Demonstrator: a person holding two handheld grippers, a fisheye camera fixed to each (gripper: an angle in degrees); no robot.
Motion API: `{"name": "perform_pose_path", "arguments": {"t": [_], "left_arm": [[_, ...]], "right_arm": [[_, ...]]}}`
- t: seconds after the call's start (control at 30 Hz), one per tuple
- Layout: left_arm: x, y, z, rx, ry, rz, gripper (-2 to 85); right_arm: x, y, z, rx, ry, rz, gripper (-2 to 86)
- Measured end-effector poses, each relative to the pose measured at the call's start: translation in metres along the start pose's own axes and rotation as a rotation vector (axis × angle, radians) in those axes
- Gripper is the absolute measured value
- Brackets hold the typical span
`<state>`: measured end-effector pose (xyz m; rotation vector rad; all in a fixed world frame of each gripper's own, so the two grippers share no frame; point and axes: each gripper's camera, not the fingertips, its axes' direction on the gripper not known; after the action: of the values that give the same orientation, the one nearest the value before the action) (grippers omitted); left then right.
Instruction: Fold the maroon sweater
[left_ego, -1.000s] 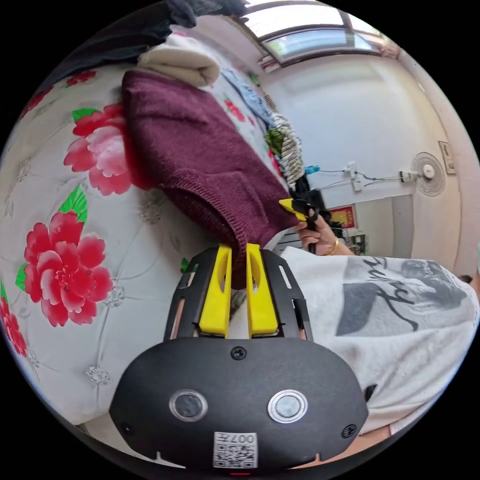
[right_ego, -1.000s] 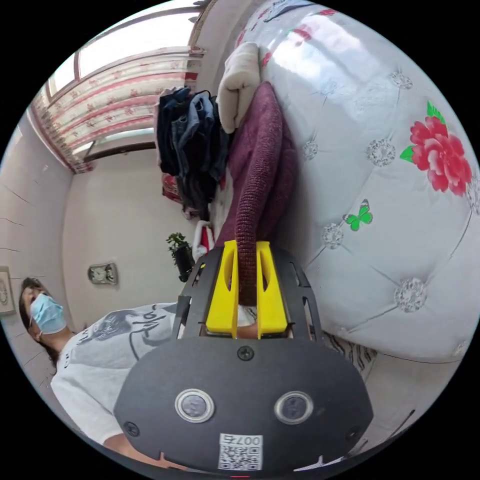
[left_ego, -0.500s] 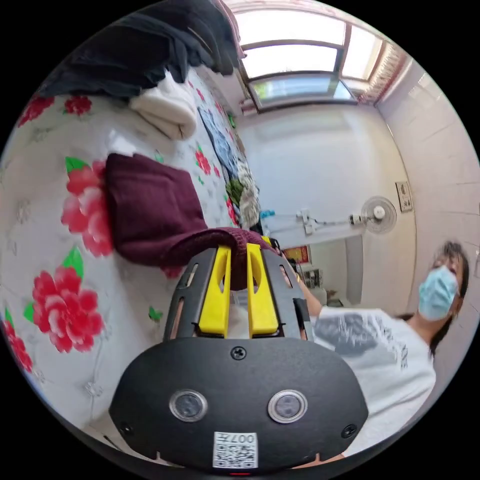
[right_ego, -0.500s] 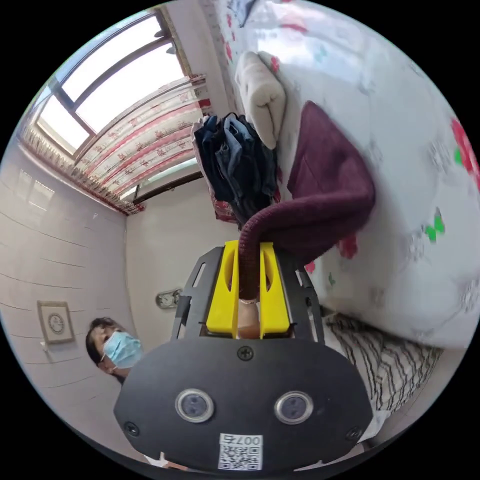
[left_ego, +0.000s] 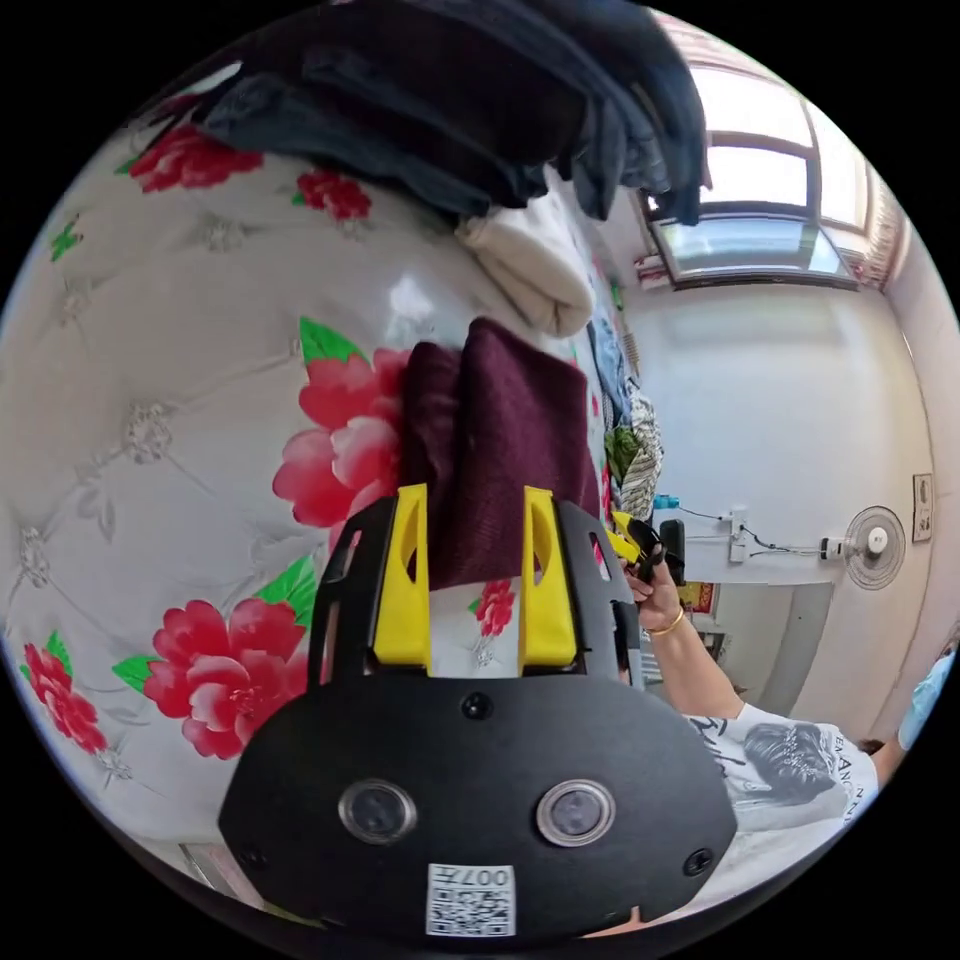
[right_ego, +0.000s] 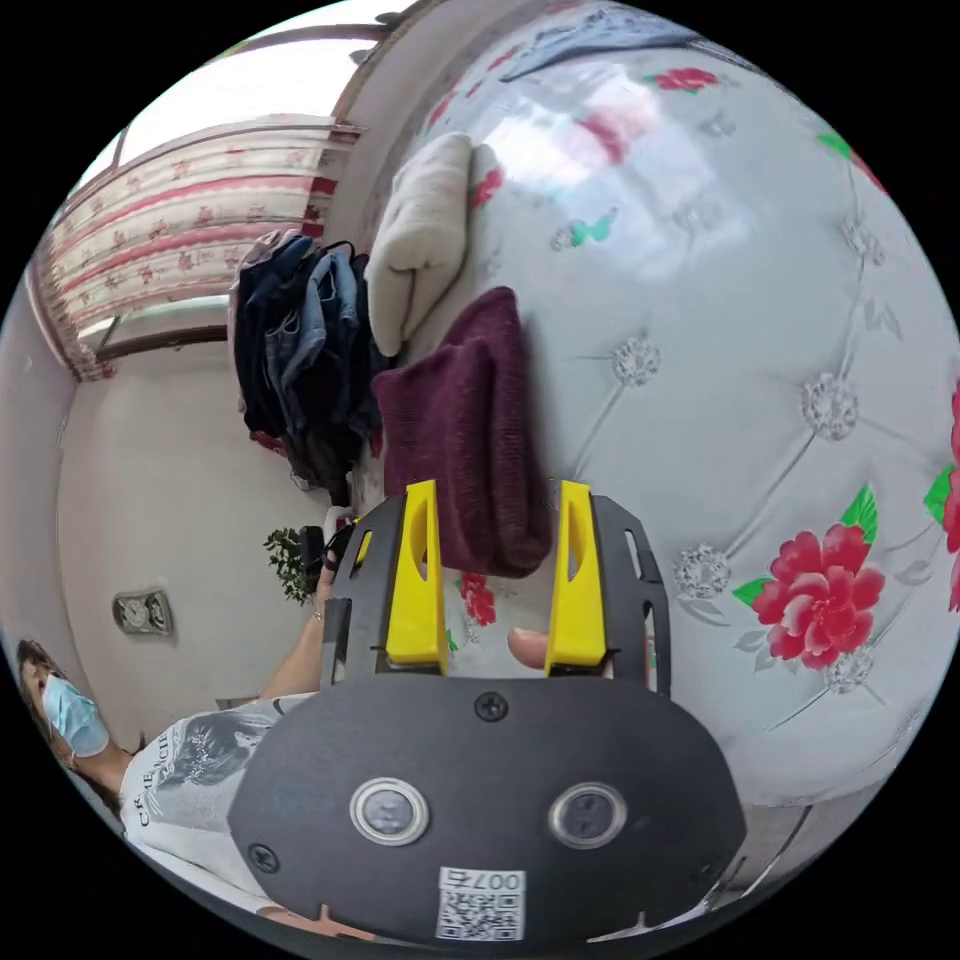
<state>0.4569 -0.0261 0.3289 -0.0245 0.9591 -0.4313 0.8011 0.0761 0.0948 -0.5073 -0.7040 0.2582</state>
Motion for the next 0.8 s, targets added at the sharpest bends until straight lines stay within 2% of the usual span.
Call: {"name": "perform_pose_path", "arguments": {"t": [0.07, 0.2, 0.37, 0.43, 0.5, 0.63, 0.7, 0.8], "left_arm": [[-0.001, -0.003, 0.01, -0.017, -0.005, -0.001, 13.6], [0.031, -0.009, -0.001, 0.071, -0.117, 0.147, 13.1], [0.047, -0.025, 0.042, -0.094, -0.18, 0.227, 12.9], [0.049, -0.027, 0.058, -0.127, -0.237, 0.231, 8.3], [0.056, -0.024, 0.052, -0.092, -0.226, 0.257, 5.2], [0.075, 0.009, 0.025, 0.0, -0.206, 0.331, 4.4], [0.069, 0.03, 0.018, 0.028, -0.204, 0.295, 4.5], [0.034, 0.063, 0.018, 0.072, -0.24, 0.122, 5.3]], "right_arm": [[0.011, -0.006, 0.015, -0.024, -0.045, 0.033, 13.0], [0.003, -0.018, 0.034, -0.061, -0.028, -0.011, 13.3], [-0.011, -0.03, 0.066, -0.147, 0.003, -0.065, 13.2], [-0.012, -0.032, 0.073, -0.154, 0.013, -0.058, 13.0], [-0.014, -0.034, 0.074, -0.147, 0.007, -0.05, 12.8], [-0.038, -0.028, 0.072, -0.127, 0.098, -0.137, 12.1], [-0.046, -0.025, 0.069, -0.114, 0.109, -0.175, 12.0], [-0.048, -0.023, 0.071, -0.127, 0.077, -0.18, 12.2]]}}
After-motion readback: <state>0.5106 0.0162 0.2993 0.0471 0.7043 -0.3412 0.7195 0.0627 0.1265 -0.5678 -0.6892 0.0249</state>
